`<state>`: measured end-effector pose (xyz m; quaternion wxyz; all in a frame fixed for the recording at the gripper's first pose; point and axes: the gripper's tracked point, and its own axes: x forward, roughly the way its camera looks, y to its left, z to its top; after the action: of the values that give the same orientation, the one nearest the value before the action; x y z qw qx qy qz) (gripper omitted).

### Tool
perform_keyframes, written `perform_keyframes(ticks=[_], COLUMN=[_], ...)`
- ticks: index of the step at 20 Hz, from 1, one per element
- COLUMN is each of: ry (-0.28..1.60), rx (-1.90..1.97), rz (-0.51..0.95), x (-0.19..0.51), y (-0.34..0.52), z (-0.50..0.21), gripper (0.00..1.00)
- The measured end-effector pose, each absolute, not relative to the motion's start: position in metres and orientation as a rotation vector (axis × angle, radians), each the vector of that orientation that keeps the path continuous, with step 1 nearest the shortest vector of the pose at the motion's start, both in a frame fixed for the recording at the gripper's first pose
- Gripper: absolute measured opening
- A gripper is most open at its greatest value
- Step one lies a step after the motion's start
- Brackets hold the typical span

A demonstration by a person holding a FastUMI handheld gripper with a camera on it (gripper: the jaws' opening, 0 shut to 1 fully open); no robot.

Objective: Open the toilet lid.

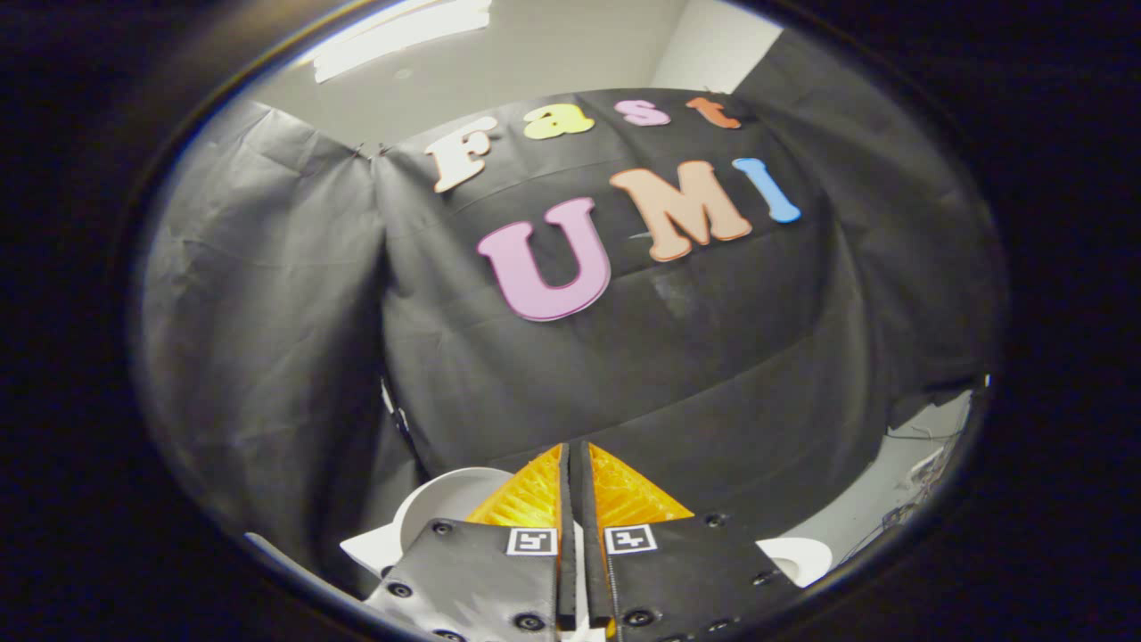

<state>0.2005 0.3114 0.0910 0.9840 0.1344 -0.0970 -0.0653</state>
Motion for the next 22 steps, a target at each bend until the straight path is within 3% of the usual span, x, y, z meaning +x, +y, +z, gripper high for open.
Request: perform_keyframes(ticks=[9, 22], ry=[-0.069, -0.063], rx=[0.076, 0.018], rz=[0.038, 0.134], x=[0.247, 0.251], y=[0.410, 0.458], z=[0.079, 0.070], gripper=[0.05, 0.06])
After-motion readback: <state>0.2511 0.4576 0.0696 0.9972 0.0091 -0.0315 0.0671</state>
